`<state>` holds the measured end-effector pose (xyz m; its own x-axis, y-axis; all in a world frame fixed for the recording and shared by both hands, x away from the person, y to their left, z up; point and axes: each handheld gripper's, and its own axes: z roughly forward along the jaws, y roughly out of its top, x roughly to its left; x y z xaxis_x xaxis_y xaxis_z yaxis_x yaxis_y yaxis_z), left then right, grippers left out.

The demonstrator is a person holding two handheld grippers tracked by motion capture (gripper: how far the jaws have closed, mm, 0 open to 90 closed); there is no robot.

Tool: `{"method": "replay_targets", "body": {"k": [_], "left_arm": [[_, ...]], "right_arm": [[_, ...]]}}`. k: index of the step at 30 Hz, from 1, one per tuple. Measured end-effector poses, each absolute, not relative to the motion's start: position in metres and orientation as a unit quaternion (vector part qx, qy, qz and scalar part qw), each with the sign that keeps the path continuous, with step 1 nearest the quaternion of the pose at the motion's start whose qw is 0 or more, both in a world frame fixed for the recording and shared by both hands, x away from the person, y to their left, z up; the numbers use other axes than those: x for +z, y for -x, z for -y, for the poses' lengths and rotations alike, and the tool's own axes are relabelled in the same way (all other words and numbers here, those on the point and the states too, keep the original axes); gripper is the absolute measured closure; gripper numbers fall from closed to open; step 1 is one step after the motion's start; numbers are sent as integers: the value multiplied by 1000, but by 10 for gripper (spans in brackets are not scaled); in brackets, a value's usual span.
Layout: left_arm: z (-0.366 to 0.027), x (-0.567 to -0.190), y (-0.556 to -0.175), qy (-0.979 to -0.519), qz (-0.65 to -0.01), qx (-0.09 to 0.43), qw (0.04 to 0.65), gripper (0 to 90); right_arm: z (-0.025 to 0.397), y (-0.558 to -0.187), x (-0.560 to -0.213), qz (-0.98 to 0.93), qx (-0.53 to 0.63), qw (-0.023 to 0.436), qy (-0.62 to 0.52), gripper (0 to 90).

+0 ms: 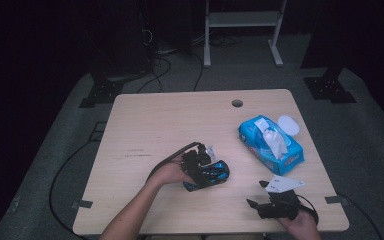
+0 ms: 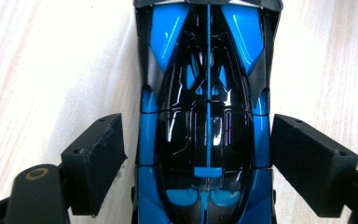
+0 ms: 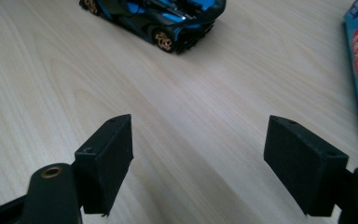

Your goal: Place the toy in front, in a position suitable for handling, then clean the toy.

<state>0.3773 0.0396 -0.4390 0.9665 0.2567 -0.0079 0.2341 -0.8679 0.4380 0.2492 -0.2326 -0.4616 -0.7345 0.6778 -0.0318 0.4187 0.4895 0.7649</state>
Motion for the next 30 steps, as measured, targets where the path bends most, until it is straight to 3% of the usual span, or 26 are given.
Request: {"method": "replay_targets", "body": {"k": [5,15,23,30], "left_arm": [[-52,-437,-372,-955,-141,35,257,113],[-97,-443,-346,-913,-171,76,362,97],[-121,-448,-338,-879,-193,96,426,89],[-125,-458,-341,-873,-209,98,429,88]], "right_arm": [[241,-252,-459,-831,407,162,-343,228],[253,-259,-432,-808,442,174,-350,210],[264,-295,-405,-780,462,201,-371,198],[273,-332,-393,-766,460,204,-400,217]]}}
